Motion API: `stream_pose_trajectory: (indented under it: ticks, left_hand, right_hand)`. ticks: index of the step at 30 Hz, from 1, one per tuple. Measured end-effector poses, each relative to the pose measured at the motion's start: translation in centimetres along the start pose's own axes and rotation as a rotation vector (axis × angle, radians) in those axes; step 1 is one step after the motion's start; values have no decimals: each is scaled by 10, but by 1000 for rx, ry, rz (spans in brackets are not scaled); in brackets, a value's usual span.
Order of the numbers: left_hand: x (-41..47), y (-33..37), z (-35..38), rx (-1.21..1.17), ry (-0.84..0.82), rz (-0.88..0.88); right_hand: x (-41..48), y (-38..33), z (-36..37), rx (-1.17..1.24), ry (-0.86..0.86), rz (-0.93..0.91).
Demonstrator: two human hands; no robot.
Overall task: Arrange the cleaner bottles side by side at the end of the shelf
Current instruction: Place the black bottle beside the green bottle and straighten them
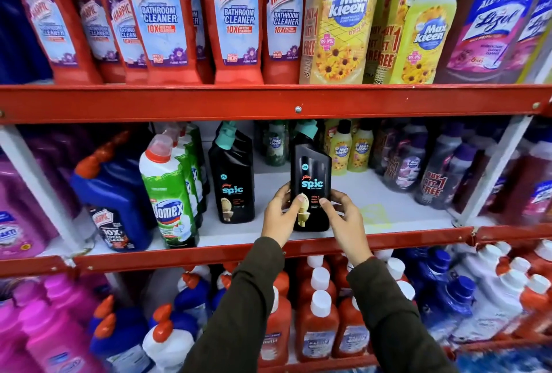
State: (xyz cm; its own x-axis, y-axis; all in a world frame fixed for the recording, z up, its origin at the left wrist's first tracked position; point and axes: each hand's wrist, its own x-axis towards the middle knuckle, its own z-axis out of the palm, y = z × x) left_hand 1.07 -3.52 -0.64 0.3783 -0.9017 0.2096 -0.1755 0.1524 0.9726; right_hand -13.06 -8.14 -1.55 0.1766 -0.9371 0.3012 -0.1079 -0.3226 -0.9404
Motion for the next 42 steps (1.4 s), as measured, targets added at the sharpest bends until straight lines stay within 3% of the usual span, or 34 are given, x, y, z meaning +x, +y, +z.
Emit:
stream_pose_trajectory:
  ticks: [20, 34, 42]
  left_hand:
    - [-64, -11, -126, 77, 181, 16]
    - [-68, -14, -128, 79, 267, 32]
    - [-65, -12, -130, 55, 222, -35]
  right_hand:
    - [-61, -31, 116, 12, -198, -64]
    - [-73, -36, 134, 43, -159, -69]
    - [-79, -35, 136, 58, -118, -54]
